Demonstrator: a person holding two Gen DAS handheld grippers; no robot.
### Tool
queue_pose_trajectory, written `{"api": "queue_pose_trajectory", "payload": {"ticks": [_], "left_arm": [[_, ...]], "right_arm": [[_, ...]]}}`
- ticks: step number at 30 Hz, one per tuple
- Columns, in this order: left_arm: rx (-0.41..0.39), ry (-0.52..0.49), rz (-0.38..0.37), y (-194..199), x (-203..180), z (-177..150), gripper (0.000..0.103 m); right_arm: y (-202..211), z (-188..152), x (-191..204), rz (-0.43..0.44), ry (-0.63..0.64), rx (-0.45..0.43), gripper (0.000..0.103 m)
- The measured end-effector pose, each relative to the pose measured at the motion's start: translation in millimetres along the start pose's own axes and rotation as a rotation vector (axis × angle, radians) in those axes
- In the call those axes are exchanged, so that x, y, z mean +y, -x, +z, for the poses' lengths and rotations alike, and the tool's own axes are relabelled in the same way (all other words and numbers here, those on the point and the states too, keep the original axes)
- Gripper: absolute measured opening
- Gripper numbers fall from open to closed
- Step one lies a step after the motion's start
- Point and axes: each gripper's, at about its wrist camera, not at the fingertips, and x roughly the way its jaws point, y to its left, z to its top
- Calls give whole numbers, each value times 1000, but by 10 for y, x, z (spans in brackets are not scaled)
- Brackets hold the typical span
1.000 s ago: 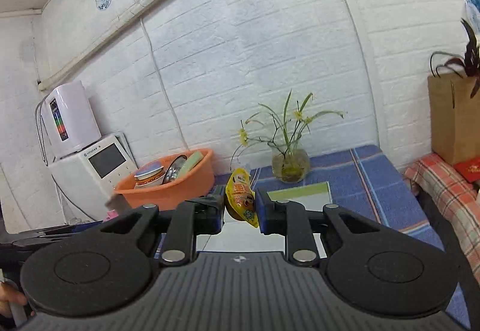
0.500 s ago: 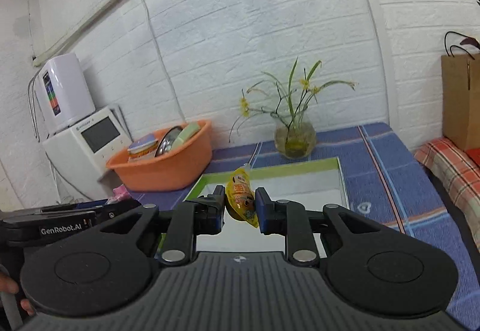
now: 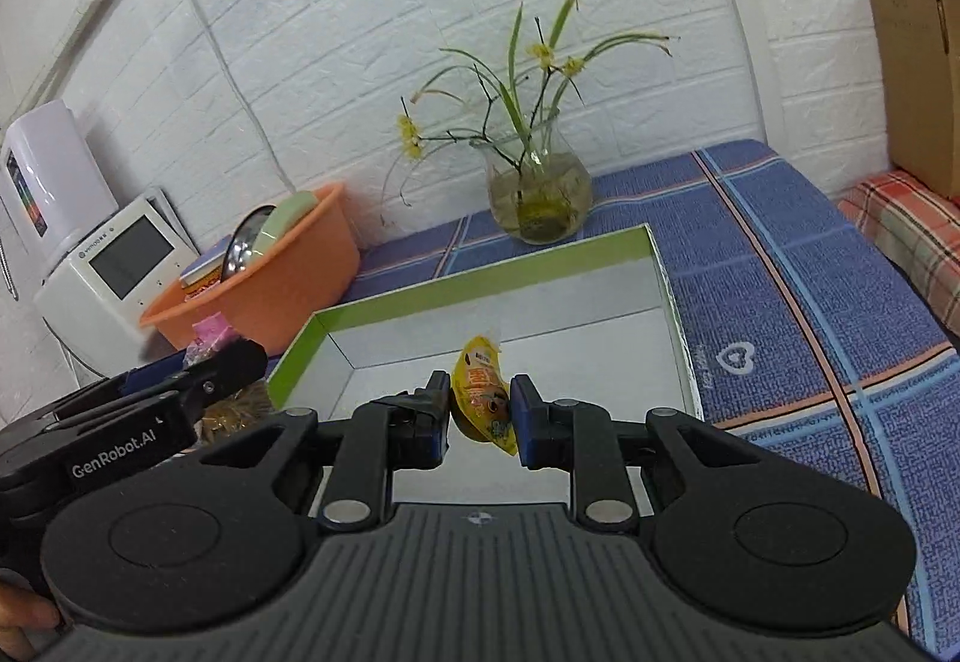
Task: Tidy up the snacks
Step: 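Carry both packets into the green box while the left tool releases the pink bag, then open the right tool to drop the yellow packet into the green box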
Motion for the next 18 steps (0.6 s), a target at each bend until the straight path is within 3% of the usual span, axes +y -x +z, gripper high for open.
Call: {"api": "queue_pose_trajectory", "payload": {"ticks": [7, 8, 10, 11, 12, 18], "left_arm": [[46, 15, -7, -223, 83, -101, 58], [48, 14, -4, -229, 98, -110, 59], [45, 9, 5, -216, 137, -118, 64], [30, 6, 12, -188, 159, -117, 64], [17, 6, 18, -156, 185, -108, 68], [-38, 17, 42, 166, 399, -19, 75]], "right_arm": [[-219, -33, -31, -22, 17, 37, 43], [-226, -36, -29, -26, 14, 37, 49], [-223, -37, -35, -41, 1, 23, 75], [-212, -34, -35, -43, 1, 16, 99], [-196, -30, -35, -39, 7, 7, 103], [118, -19, -28, -24, 16, -39, 103]]}}
